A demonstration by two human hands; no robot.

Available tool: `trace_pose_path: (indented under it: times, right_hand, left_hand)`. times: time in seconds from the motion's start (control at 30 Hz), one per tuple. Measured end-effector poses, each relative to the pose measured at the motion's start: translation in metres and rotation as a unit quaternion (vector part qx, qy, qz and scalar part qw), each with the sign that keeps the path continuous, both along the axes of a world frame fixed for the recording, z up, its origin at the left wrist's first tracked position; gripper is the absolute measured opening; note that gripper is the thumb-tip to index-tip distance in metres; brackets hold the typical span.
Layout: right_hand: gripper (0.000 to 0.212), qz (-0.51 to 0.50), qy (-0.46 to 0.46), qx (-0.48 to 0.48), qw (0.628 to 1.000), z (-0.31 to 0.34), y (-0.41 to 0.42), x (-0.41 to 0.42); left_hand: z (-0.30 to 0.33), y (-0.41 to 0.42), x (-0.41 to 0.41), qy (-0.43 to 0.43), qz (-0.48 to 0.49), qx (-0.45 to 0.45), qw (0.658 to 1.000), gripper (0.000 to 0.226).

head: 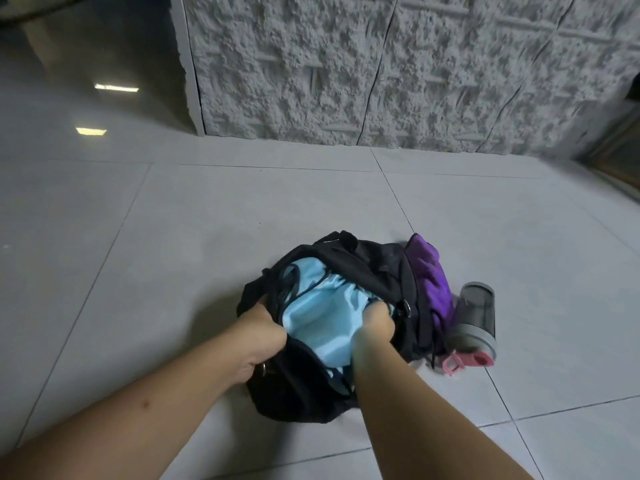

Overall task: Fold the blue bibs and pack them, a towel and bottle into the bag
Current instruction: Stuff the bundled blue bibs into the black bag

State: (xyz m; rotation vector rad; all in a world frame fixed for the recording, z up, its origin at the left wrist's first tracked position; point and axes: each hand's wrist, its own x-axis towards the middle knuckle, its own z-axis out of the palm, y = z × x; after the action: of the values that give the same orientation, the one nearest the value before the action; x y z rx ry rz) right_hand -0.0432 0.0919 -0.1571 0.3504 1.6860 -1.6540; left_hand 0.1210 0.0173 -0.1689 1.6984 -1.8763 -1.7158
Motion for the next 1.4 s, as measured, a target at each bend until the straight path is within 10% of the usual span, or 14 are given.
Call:
trace_pose_path:
  times: [0.43, 0.53, 0.63, 0.7, 0.8, 0.9, 1.07, 1.17, 1.27, 1.4]
  right_hand:
    - [0.046, 0.277, -0.114, 0.045, 0.953, 0.008, 0.020, -0.007]
    - [0.049, 0.285, -0.117, 0.022, 0.951, 0.008, 0.024, -0.004]
    - [0.052, 0.303, -0.081, 0.009, 0.949, 0.005, 0.028, -0.004]
    - [0.062, 0.317, -0.032, 0.072, 0.945, 0.004, 0.031, -0.004]
    - [0.084, 0.369, 0.010, 0.127, 0.921, -0.002, 0.042, -0.010]
    - [0.068, 0.472, 0.142, 0.217, 0.842, -0.002, 0.054, -0.011]
    - [0.050, 0.676, 0.345, 0.321, 0.567, 0.002, 0.078, 0.003]
    - [0.032, 0.700, 0.444, 0.269, 0.491, -0.003, 0.090, 0.006]
    - [0.017, 0.715, 0.452, 0.157, 0.509, 0.000, 0.098, 0.010]
    - [0.023, 0.708, 0.271, 0.046, 0.650, 0.034, 0.107, 0.003]
  left_hand:
    - [0.007, 0.002, 0.009, -0.020, -0.007, -0.117, 0.993, 0.071]
    - [0.050, 0.014, 0.007, 0.036, 0.082, -0.407, 0.909, 0.049]
    - [0.077, 0.052, -0.009, 0.103, -0.127, -0.519, 0.839, 0.041]
    - [0.065, 0.070, -0.030, -0.046, -0.286, -0.418, 0.861, 0.061]
    - [0.037, 0.081, -0.056, -0.257, -0.367, -0.382, 0.808, 0.114]
    - [0.028, 0.079, -0.071, -0.297, -0.364, -0.398, 0.788, 0.124]
    - [0.018, 0.064, -0.084, -0.288, -0.366, -0.460, 0.756, 0.106]
    - [0.008, 0.055, -0.086, -0.279, -0.395, -0.489, 0.726, 0.111]
    - [0.001, 0.046, -0.087, -0.272, -0.419, -0.513, 0.698, 0.112]
    - [-0.009, 0.026, -0.065, -0.252, -0.508, -0.502, 0.653, 0.095]
